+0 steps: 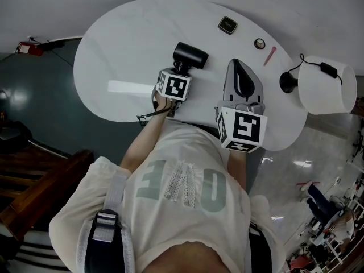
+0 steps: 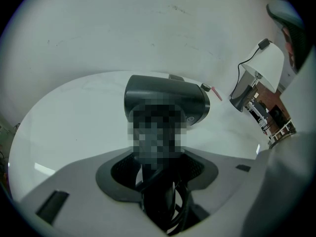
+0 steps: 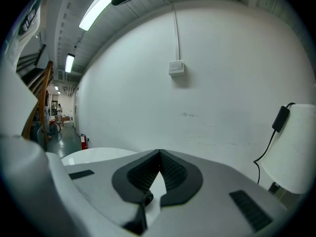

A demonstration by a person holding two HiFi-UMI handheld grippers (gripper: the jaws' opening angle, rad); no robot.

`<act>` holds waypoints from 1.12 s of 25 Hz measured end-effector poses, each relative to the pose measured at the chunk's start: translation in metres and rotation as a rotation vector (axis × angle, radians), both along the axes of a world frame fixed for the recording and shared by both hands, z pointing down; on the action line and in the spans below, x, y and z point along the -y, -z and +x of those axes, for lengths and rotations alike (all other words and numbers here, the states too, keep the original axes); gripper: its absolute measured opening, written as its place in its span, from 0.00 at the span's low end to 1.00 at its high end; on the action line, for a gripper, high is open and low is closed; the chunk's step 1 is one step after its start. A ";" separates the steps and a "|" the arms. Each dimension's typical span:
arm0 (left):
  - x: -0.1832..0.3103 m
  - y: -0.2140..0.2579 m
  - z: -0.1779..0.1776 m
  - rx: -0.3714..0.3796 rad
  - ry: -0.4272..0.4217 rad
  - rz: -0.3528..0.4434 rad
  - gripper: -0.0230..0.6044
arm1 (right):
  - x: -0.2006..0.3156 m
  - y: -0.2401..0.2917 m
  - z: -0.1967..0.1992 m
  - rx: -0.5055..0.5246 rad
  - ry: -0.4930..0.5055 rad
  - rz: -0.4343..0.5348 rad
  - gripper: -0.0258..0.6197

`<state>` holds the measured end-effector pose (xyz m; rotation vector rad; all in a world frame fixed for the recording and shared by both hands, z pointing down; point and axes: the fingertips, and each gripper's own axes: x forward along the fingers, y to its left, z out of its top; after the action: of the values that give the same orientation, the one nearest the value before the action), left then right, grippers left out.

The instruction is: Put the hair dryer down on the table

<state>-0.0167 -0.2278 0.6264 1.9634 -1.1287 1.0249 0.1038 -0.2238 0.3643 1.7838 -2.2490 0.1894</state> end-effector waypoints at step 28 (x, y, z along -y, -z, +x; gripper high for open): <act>0.018 0.038 0.002 0.054 0.013 0.154 0.48 | -0.011 -0.001 -0.008 0.002 0.015 0.001 0.04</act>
<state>-0.0148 -0.2454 0.5883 2.0555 -1.2827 1.0160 0.0955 -0.2126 0.3653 1.7674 -2.2637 0.1879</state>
